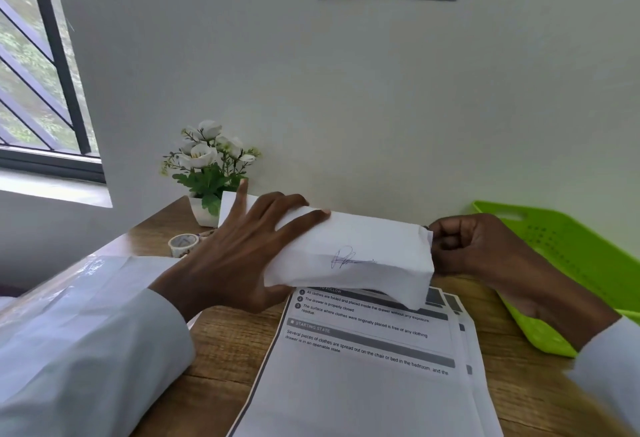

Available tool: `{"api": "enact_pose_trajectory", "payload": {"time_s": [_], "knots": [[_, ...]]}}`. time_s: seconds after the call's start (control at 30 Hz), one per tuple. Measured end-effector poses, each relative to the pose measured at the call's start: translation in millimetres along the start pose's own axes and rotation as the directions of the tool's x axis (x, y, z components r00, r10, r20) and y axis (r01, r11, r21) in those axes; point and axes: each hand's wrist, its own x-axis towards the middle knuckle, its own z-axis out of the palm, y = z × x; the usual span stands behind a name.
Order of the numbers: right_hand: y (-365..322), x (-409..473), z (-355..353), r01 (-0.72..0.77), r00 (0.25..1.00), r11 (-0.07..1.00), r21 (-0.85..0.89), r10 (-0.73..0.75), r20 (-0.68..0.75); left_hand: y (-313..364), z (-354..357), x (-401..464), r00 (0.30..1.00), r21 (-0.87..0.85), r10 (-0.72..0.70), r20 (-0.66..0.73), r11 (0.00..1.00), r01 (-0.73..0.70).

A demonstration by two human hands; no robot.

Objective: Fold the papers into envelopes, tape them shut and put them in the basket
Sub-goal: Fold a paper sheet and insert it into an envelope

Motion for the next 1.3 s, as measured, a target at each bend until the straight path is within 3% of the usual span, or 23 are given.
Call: {"api": "enact_pose_trajectory", "payload": {"time_s": [0.23,0.4,0.6,0.67,0.73,0.8,0.9,1.03,1.17,1.3], "knots": [[0.9,-3.1,-1.7,-0.067,0.998,0.997,0.044,0.067,-0.004,1.7,-4.4,-1.9,1.0,-0.031,-0.023,-0.002,0.999,0.023],[8.4,-4.5,24.6,-0.032,0.989,0.999,0.022,0.035,-0.146,13.4,-4.7,3.4,1.0,-0.05,0.011,-0.007,0.999,-0.011],[11.9,-6.5,34.9,0.035,0.976,0.998,0.044,-0.024,-0.216,18.6,-5.4,5.1,1.0,-0.072,0.0,0.002,0.997,0.0],[10.2,-4.9,36.4,0.075,0.941,0.991,0.109,-0.034,-0.337,18.2,-6.1,4.7,0.999,-0.091,-0.041,-0.025,0.995,0.039],[9.7,-2.3,33.7,0.162,0.859,0.959,0.231,-0.021,-0.512,17.0,-7.7,4.6,0.991,-0.138,-0.106,-0.079,0.986,0.094],[12.6,-1.7,31.3,0.258,0.803,0.902,0.346,-0.001,-0.596,15.7,-9.5,5.0,0.974,-0.192,-0.181,-0.134,0.969,0.153],[14.4,-5.1,39.5,0.326,0.872,0.802,0.501,-0.051,-0.487,17.2,-10.2,7.2,0.95,-0.226,-0.233,-0.207,0.956,0.185],[10.4,-9.0,66.1,0.336,0.93,0.838,0.43,-0.221,-0.294,26.7,-10.2,10.2,0.923,-0.262,-0.248,-0.295,0.95,0.171],[2.5,-10.1,88.7,0.402,0.889,0.813,0.421,-0.237,-0.39,42.5,-7.4,13.5,0.889,-0.311,-0.249,-0.386,0.942,0.128],[-4.5,-12.0,87.9,0.497,0.796,0.832,0.247,-0.323,-0.512,52.2,-6.2,17.6,0.857,-0.386,-0.283,-0.43,0.916,0.109]]}}
